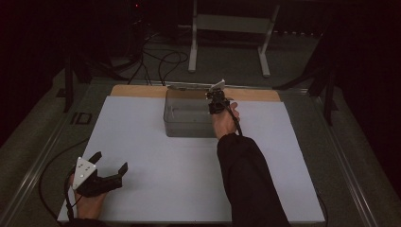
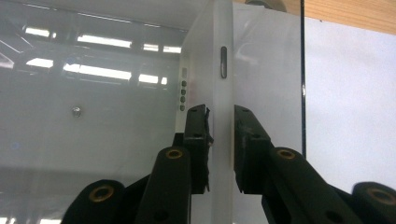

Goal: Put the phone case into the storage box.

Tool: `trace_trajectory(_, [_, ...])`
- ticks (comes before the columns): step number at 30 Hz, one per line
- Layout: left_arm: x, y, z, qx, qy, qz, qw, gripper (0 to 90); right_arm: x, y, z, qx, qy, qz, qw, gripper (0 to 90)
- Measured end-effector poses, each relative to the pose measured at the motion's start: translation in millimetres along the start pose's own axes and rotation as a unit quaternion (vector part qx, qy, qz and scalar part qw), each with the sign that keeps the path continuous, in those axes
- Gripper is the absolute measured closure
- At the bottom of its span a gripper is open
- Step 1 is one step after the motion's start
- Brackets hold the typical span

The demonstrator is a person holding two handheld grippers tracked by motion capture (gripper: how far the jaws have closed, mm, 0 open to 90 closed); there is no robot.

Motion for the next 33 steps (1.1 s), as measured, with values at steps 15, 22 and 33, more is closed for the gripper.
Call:
trace_trajectory(15, [-0.4,0.2,-0.6,0.001,0.000,-0.001,1.0000,0.1,-3.5,1.8,9.8,-0.018,-0.014,0.010,0.9997,71.1])
trace_trajectory(22, [-0.3,0.2,-0.4,0.001,0.000,0.000,1.0000,0.1,-5.6,1.4,15.7,-0.026,-0.020,0.015,0.9993,70.1])
trace_trajectory(33, [-0.8,0.1,-0.5,0.001,0.000,-0.001,1.0000,0.1,-10.9,1.6,26.7,-0.042,-0.039,0.024,0.9981,63.2])
Point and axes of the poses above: each handheld gripper's, and its own axes: z roughly backward along the jaws, y roughly out of its underside, x roughly to its left, the point moved 4 cm from there along -z, roughly forward along the jaws, and after that the axes turned 4 degrees about y, right-handed, at the moved point
